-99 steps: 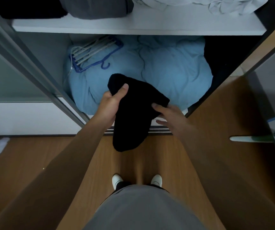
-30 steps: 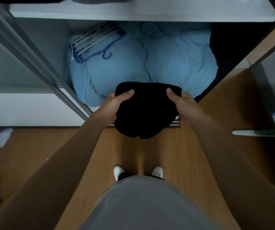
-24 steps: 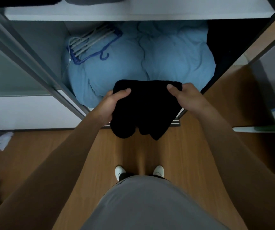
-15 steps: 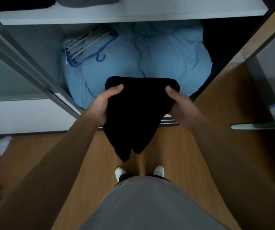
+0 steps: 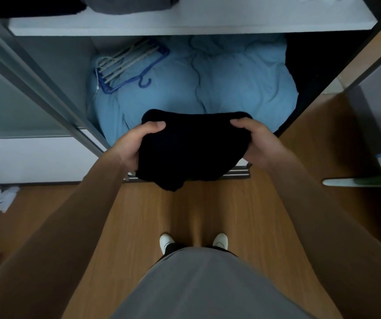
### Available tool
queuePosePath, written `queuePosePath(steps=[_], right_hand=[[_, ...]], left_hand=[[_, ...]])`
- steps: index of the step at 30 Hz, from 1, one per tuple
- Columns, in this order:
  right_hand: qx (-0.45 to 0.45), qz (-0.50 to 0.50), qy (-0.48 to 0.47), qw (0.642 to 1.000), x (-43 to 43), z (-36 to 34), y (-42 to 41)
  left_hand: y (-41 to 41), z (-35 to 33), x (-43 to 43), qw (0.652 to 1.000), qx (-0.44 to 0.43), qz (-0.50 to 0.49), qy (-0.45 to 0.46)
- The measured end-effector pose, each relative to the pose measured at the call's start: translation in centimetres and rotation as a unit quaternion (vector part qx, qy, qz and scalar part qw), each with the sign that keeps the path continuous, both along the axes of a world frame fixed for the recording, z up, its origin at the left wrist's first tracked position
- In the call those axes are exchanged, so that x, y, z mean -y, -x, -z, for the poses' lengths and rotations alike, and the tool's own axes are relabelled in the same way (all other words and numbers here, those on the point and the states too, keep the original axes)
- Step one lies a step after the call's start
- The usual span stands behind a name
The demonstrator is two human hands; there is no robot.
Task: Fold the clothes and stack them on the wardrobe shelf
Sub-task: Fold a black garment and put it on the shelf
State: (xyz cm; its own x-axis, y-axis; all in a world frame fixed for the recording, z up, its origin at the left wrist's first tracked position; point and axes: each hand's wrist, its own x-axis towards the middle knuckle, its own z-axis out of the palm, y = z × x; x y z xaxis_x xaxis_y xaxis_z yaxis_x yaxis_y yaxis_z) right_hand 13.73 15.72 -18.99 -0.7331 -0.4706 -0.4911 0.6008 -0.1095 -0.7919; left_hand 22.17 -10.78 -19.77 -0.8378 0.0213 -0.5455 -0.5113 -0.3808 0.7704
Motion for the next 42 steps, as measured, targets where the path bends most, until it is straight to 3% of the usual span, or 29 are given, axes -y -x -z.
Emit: queuePosePath(steps=[7,13,15,18,20,23,25,29,31,33,37,39,42], right_hand=[[0.031,0.039,0.037,0.998,0.9,-1.5,0.2],[0.117,0.075,-0.052,0.989,1.6,-1.0,0.6],[0.128,0.084,-0.071,0.986,2.0,-0.6,0.5],[0.068,0.097,-0.084,0.989,2.1,-0.1,0.7],[0.01,0.06,-0.07,0.996,1.7,0.0,0.8],[-0.081,-0.053,-0.095,0.991,1.6,-0.1,0.3],[-0.161,-0.137,-0.177,0.961,2.1,-0.3,-0.3],[-0.335,-0.267,-0.399,0.811,4.3,0.9,-1.1],[-0.384,-0.259,-0.496,0.735,4.8,1.6,-1.1],[-0.385,-0.254,-0.533,0.71,4.5,1.9,-0.5],[-0.366,-0.257,-0.495,0.745,3.0,1.4,0.7],[-0.346,-0.265,-0.46,0.774,2.7,0.4,1.1],[-0.288,-0.226,-0.368,0.855,2.0,-0.8,1.7]], left_hand=[[0.9,0.2,0.7,0.998,-0.011,0.018,0.052],[1.5,0.2,-0.3,0.998,-0.008,-0.029,0.062],[1.6,0.2,-0.2,0.996,-0.024,0.019,0.088],[1.7,0.0,-0.5,0.986,-0.012,0.109,0.124],[1.9,0.1,-1.0,0.989,0.013,0.073,0.127],[2.1,-0.1,-1.5,0.997,0.039,0.051,0.047],[2.2,-0.3,-1.5,0.998,0.052,0.039,0.001],[2.7,-0.9,-1.2,0.998,0.065,0.008,-0.017],[3.0,-1.1,-0.8,0.996,0.069,0.012,0.049],[3.2,-1.0,0.2,0.984,0.06,0.016,0.164],[2.8,-0.6,1.7,0.97,0.061,-0.007,0.237],[2.5,-0.5,2.0,0.973,0.056,-0.03,0.22],[2.2,-0.6,2.7,0.989,0.042,-0.058,0.131]])
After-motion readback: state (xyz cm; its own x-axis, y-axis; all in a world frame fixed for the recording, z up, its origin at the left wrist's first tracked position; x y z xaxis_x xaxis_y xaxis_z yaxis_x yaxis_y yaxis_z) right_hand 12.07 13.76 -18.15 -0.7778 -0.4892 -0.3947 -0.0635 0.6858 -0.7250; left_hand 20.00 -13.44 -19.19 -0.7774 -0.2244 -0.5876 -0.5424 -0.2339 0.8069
